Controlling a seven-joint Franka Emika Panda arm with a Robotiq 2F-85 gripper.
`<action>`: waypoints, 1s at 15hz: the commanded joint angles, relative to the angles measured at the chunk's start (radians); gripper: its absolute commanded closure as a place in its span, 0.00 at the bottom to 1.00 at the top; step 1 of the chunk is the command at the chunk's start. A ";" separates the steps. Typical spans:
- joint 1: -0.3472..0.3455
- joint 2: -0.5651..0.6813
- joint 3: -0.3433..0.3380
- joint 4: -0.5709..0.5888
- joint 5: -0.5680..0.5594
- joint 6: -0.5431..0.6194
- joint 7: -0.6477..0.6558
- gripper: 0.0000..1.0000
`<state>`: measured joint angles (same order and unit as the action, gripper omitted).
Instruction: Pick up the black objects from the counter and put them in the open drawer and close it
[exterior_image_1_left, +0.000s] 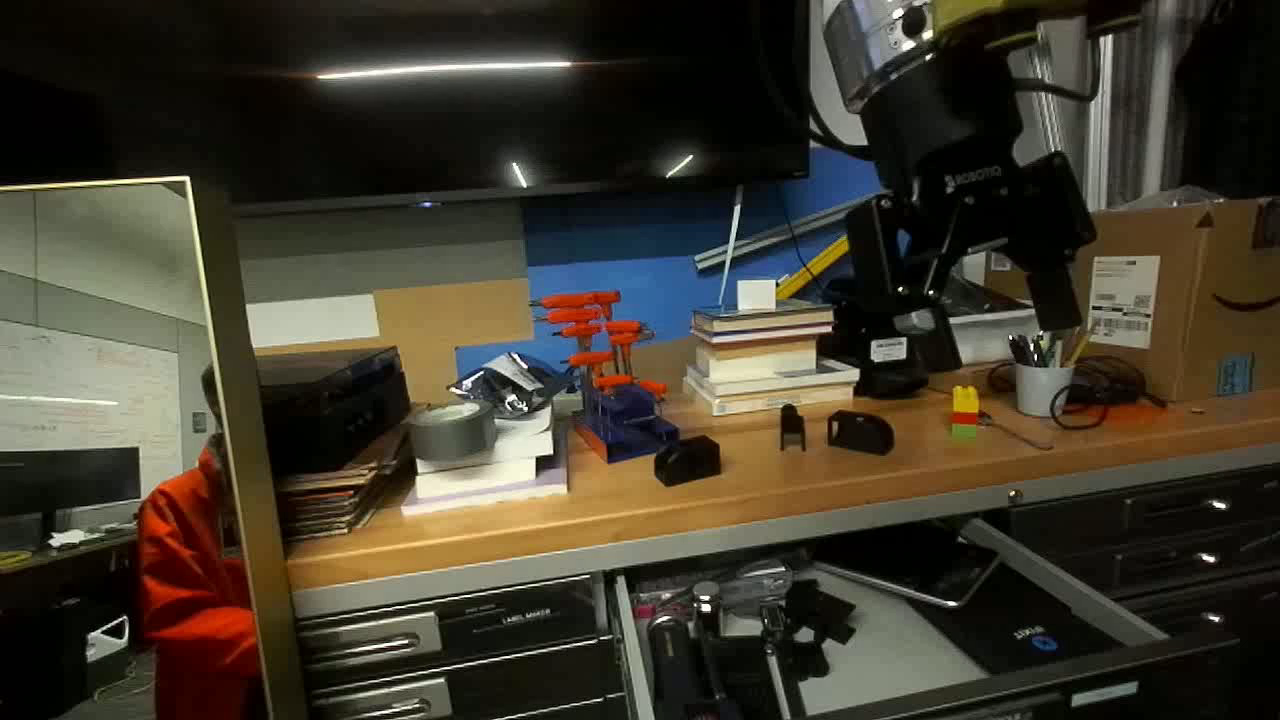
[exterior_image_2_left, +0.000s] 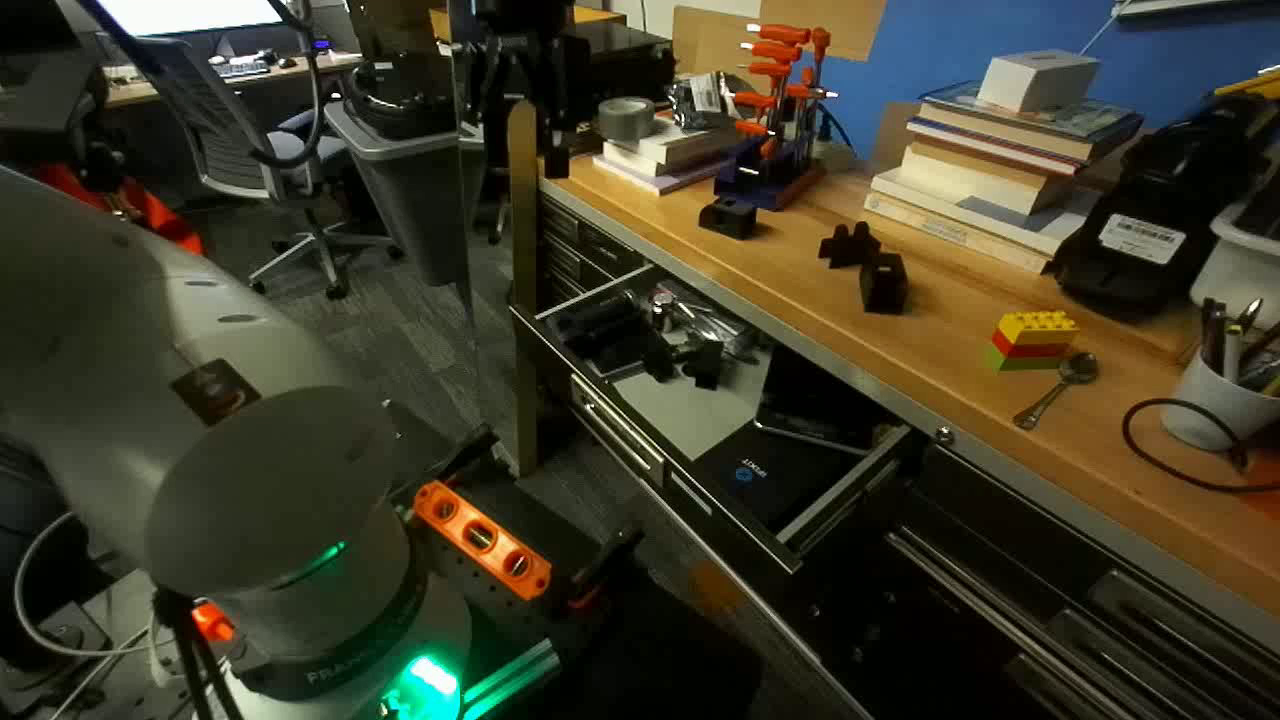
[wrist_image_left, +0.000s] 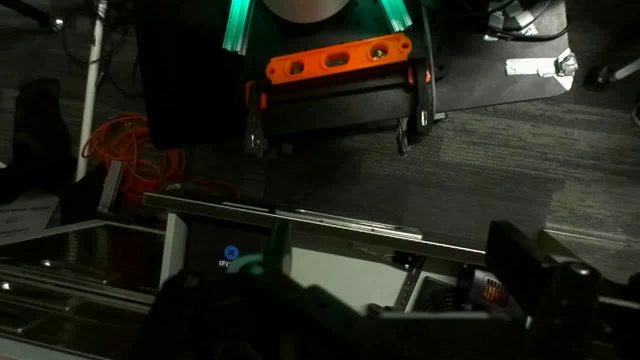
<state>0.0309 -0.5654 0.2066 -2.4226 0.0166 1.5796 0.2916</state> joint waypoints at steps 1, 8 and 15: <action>0.014 0.002 -0.012 0.004 -0.005 0.000 0.006 0.00; 0.000 -0.002 -0.017 -0.001 -0.037 0.041 0.010 0.00; -0.081 0.089 -0.057 -0.032 -0.164 0.290 0.110 0.00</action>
<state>-0.0129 -0.5171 0.1659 -2.4587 -0.0990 1.7713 0.3349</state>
